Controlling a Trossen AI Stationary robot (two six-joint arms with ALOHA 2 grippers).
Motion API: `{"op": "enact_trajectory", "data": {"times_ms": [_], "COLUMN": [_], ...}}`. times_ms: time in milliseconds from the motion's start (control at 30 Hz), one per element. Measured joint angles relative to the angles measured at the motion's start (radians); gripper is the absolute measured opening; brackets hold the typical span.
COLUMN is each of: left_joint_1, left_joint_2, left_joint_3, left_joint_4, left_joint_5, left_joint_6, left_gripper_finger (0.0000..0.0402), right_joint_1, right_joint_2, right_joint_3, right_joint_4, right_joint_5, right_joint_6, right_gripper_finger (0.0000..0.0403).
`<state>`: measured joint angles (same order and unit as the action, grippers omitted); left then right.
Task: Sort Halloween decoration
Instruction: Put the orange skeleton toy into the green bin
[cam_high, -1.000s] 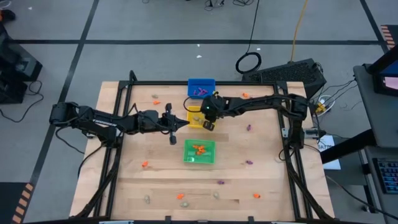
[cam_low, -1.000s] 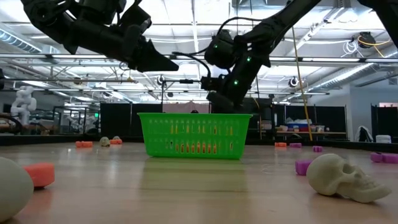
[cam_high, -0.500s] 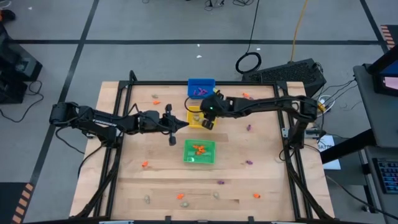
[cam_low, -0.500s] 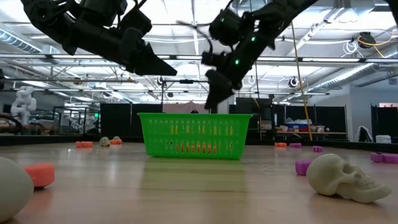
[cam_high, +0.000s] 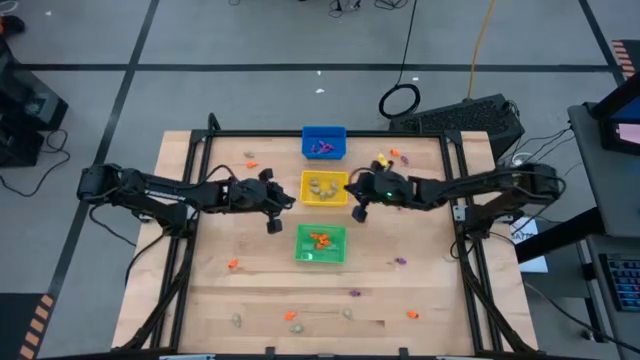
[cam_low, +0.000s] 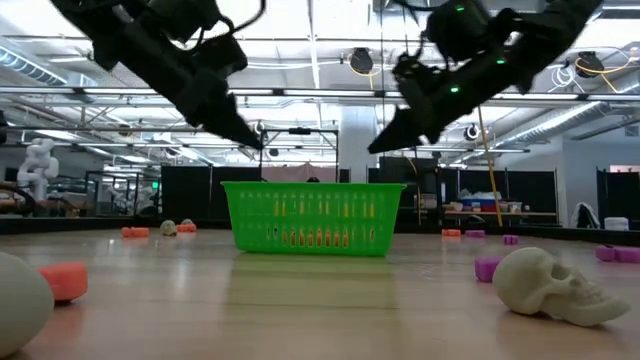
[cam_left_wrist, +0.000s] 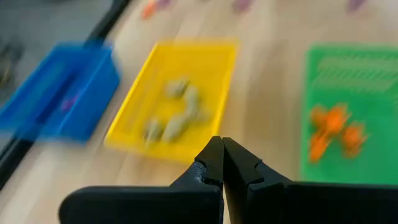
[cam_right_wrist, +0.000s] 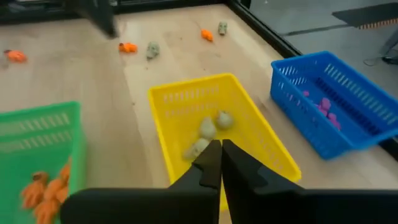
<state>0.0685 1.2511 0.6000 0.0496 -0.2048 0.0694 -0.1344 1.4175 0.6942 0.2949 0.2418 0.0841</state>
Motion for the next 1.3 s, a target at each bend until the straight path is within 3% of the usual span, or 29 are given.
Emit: {"op": "enact_trajectory", "data": {"times_ms": [167,267,400,600,867,1300], "left_joint_1": [0.008,0.039,0.102,0.179,0.244,0.316], "left_joint_2": [-0.034,-0.039,-0.038,-0.019,0.065,0.134], "left_joint_3": [0.099,0.137,0.143,0.12,0.1,0.007], "left_joint_4": [-0.448,-0.684,-0.852,-0.892,-0.884,-0.728], "left_joint_5": [-0.085,-0.066,-0.008,0.112,0.126,0.151], "left_joint_6": [-0.126,-0.235,-0.358,-0.404,-0.396,-0.376], "left_gripper_finger": [0.0,0.0,0.0001,0.0054,0.0149,0.0159], "right_joint_1": [0.045,0.064,0.082,0.101,0.114,0.117], "right_joint_2": [-0.119,-0.168,-0.205,-0.219,-0.219,-0.219], "right_joint_3": [-0.078,-0.084,-0.086,-0.086,-0.086,-0.086], "right_joint_4": [-0.025,-0.044,-0.045,-0.045,-0.046,-0.061], "right_joint_5": [0.077,0.1,0.102,0.102,0.102,0.102], "right_joint_6": [0.01,0.009,-0.003,-0.01,-0.018,-0.021], "right_gripper_finger": [0.0001,0.0001,0.0001,0.0,0.0,0.0]}}
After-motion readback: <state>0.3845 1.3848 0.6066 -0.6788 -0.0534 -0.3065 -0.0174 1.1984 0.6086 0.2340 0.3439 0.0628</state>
